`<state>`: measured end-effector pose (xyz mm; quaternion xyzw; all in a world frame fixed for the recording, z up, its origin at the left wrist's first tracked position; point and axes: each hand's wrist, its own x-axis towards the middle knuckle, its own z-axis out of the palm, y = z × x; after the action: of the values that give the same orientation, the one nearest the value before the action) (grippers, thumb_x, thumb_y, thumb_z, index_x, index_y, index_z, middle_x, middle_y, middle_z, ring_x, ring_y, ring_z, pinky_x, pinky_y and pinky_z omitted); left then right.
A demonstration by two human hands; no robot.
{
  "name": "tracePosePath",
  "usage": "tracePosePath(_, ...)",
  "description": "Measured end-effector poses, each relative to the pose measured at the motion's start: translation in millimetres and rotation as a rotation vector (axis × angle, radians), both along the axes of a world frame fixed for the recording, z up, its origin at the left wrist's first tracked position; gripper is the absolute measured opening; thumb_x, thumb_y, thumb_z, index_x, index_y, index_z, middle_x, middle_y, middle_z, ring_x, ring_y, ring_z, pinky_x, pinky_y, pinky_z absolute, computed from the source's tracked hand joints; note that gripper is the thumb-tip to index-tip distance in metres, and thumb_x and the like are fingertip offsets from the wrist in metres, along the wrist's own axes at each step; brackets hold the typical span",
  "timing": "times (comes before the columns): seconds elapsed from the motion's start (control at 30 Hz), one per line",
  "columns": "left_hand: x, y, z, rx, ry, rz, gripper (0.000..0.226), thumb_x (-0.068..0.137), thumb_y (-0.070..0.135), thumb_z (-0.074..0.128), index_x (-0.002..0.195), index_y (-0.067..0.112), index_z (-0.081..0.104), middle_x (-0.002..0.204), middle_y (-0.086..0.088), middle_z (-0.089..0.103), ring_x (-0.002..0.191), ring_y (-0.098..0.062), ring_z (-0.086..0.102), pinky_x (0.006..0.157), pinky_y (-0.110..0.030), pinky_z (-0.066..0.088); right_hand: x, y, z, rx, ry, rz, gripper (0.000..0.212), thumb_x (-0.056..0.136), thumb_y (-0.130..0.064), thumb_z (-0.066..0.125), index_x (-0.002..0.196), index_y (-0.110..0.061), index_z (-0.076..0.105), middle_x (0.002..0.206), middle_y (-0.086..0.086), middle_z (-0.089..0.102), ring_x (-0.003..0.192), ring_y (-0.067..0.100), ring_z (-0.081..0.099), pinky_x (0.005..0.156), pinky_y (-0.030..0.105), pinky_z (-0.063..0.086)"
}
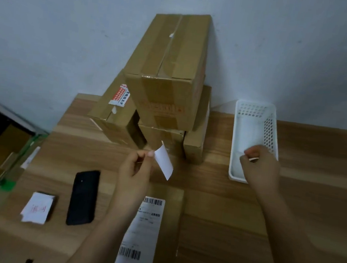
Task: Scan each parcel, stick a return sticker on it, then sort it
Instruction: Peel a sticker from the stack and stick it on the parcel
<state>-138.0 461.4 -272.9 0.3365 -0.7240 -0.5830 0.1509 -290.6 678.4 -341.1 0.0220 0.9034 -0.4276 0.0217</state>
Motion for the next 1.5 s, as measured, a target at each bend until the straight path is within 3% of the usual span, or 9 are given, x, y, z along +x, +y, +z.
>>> tracePosePath(0.1,5.8,-0.8,3.1,-0.013,0.028,-0.029,0.013,0.096,0.026,0.055,0.089,0.022,0.065,0.074,0.017,0.064,0.075,0.001,0.059,0.068,-0.013,0.046,21.1,-32.9,28.8,-0.139,-0.121,0.115,0.002,0.087,-0.018,0.066,0.089,-0.017,0.066,0.082,-0.008,0.064,0.073,0.004,0.057,0.066,0.02,0.044)
tracePosePath(0.27,20.5,-12.6,11.2,-0.069,0.096,-0.136,0.012,0.095,0.022,0.057,0.088,0.019,0.066,0.076,0.016,0.065,0.074,0.001,0.059,0.067,-0.011,0.045,61.6,-88.6,73.0,-0.3,-0.468,0.275,0.046,0.086,-0.058,0.058,0.083,-0.014,0.068,0.067,-0.001,0.066,0.052,0.009,0.057,0.048,0.022,0.043)
tracePosePath(0.37,36.5,-25.1,17.3,-0.11,0.145,-0.253,0.012,0.094,0.018,0.057,0.089,0.021,0.067,0.078,0.018,0.065,0.073,0.003,0.059,0.067,-0.011,0.045,84.5,-110.3,88.5,-0.245,-0.494,0.273,0.063,0.077,-0.072,0.056,0.084,-0.011,0.069,0.063,-0.002,0.061,0.053,0.011,0.055,0.049,0.024,0.041)
tracePosePath(0.6,84.7,-66.5,18.7,-0.257,0.178,-0.437,0.009,0.092,0.027,0.058,0.09,0.026,0.067,0.084,0.012,0.065,0.08,-0.006,0.06,0.066,-0.014,0.046,142.1,-132.0,101.4,-0.259,-0.361,0.259,0.023,0.087,-0.029,0.06,0.081,-0.011,0.071,0.066,-0.001,0.06,0.058,0.009,0.05,0.056,0.024,0.039)
tracePosePath(0.77,118.2,-90.0,8.7,-0.276,0.141,-0.449,0.005,0.088,0.034,0.063,0.086,0.032,0.067,0.084,0.009,0.065,0.082,-0.004,0.058,0.067,-0.016,0.046,190.8,-142.1,97.8,-0.36,-0.269,0.134,0.013,0.091,-0.02,0.06,0.083,-0.014,0.068,0.069,-0.008,0.064,0.061,0.005,0.055,0.055,0.02,0.042)
tracePosePath(0.97,140.2,-86.1,-2.0,-0.024,-0.08,-0.398,0.046,0.089,0.058,0.047,0.088,0.017,0.069,0.084,0.0,0.069,0.081,-0.016,0.063,0.074,-0.039,0.05,239.8,-146.0,92.5,-0.559,-0.207,-0.001,0.013,0.094,-0.024,0.061,0.093,-0.012,0.066,0.074,-0.006,0.069,0.053,-0.001,0.058,0.053,0.016,0.045)
tracePosePath(1.07,144.5,-74.2,1.3,0.06,-0.072,-0.427,0.041,0.092,0.052,0.048,0.089,0.016,0.067,0.083,0.004,0.069,0.072,-0.001,0.063,0.068,-0.027,0.049,253.6,-142.6,91.2,-0.599,-0.201,-0.023,0.014,0.094,-0.025,0.061,0.095,-0.013,0.066,0.067,-0.009,0.066,0.052,-0.001,0.057,0.053,0.018,0.044)
tracePosePath(1.3,144.4,-65.1,1.6,-0.044,0.007,-0.482,0.032,0.097,0.039,0.047,0.084,0.012,0.055,0.088,-0.006,0.066,0.083,-0.024,0.062,0.069,-0.04,0.052,265.5,-124.8,87.6,-0.512,-0.179,0.006,0.016,0.092,-0.028,0.062,0.093,-0.013,0.067,0.074,-0.006,0.069,0.055,-0.002,0.059,0.05,0.012,0.042)
tracePosePath(1.5,146.8,-49.8,-7.3,-0.177,0.03,-0.538,0.029,0.097,0.038,0.048,0.081,0.015,0.055,0.083,-0.001,0.063,0.075,-0.013,0.057,0.06,-0.019,0.04,264.2,-107.4,78.3,-0.251,-0.104,-0.031,0.023,0.085,-0.045,0.066,0.091,-0.023,0.062,0.092,-0.009,0.064,0.076,0.005,0.06,0.058,0.014,0.042)
